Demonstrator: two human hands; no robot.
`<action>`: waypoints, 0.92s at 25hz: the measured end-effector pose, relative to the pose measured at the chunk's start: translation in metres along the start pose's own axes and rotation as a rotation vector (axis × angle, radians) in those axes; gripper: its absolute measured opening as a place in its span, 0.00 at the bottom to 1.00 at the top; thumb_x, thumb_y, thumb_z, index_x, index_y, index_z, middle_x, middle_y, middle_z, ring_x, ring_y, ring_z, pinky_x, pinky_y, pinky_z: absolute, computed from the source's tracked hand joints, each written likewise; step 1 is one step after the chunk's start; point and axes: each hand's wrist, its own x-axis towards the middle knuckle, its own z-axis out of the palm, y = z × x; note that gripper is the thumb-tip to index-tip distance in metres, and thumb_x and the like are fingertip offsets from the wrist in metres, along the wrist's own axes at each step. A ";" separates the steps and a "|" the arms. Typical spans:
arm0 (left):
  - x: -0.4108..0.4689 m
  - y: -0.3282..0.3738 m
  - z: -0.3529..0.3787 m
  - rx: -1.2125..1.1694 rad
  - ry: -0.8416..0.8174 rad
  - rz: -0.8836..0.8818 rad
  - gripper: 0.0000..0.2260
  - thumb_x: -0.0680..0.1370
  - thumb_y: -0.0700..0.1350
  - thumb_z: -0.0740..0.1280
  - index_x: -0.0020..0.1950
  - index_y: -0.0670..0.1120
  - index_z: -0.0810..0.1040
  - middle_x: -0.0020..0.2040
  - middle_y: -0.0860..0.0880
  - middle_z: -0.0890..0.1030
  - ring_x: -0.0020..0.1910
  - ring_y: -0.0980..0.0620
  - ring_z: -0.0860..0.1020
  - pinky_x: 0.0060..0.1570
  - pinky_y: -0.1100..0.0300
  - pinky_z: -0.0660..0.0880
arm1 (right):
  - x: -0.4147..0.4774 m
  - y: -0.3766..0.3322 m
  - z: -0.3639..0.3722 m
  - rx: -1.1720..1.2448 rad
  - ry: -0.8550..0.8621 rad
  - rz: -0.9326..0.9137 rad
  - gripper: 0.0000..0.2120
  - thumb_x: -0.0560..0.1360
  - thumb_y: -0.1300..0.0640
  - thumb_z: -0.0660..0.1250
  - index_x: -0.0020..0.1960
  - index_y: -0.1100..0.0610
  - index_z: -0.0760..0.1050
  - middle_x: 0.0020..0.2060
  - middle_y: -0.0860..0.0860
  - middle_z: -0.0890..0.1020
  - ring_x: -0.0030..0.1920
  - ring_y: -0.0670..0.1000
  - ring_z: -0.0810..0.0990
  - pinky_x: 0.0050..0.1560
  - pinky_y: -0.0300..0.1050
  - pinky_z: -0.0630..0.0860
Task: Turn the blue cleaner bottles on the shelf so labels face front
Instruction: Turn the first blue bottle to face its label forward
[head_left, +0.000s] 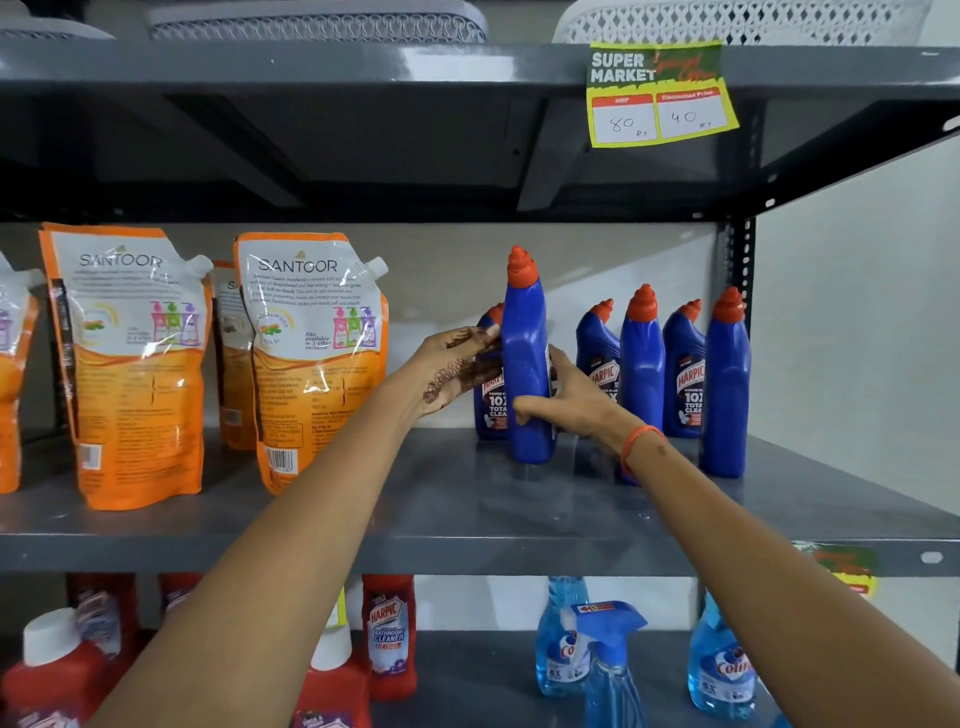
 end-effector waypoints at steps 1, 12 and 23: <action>0.001 -0.001 -0.001 0.008 -0.018 0.014 0.12 0.75 0.44 0.67 0.56 0.40 0.77 0.48 0.45 0.84 0.50 0.47 0.82 0.52 0.56 0.79 | 0.000 0.000 0.000 0.024 -0.038 -0.017 0.29 0.62 0.57 0.71 0.58 0.47 0.62 0.44 0.47 0.77 0.46 0.49 0.78 0.39 0.39 0.77; 0.020 -0.007 0.001 -0.049 -0.192 -0.028 0.10 0.71 0.49 0.69 0.50 0.46 0.81 0.44 0.50 0.85 0.44 0.53 0.83 0.42 0.61 0.79 | 0.011 0.007 -0.008 0.511 -0.384 0.200 0.28 0.52 0.63 0.63 0.53 0.60 0.73 0.45 0.57 0.78 0.48 0.57 0.76 0.53 0.54 0.75; 0.018 -0.011 0.018 0.098 0.188 0.062 0.11 0.65 0.42 0.77 0.44 0.43 0.80 0.35 0.49 0.86 0.34 0.51 0.84 0.31 0.62 0.78 | 0.025 0.029 -0.009 0.410 -0.128 0.244 0.20 0.67 0.68 0.69 0.56 0.54 0.71 0.51 0.53 0.81 0.56 0.56 0.78 0.51 0.54 0.79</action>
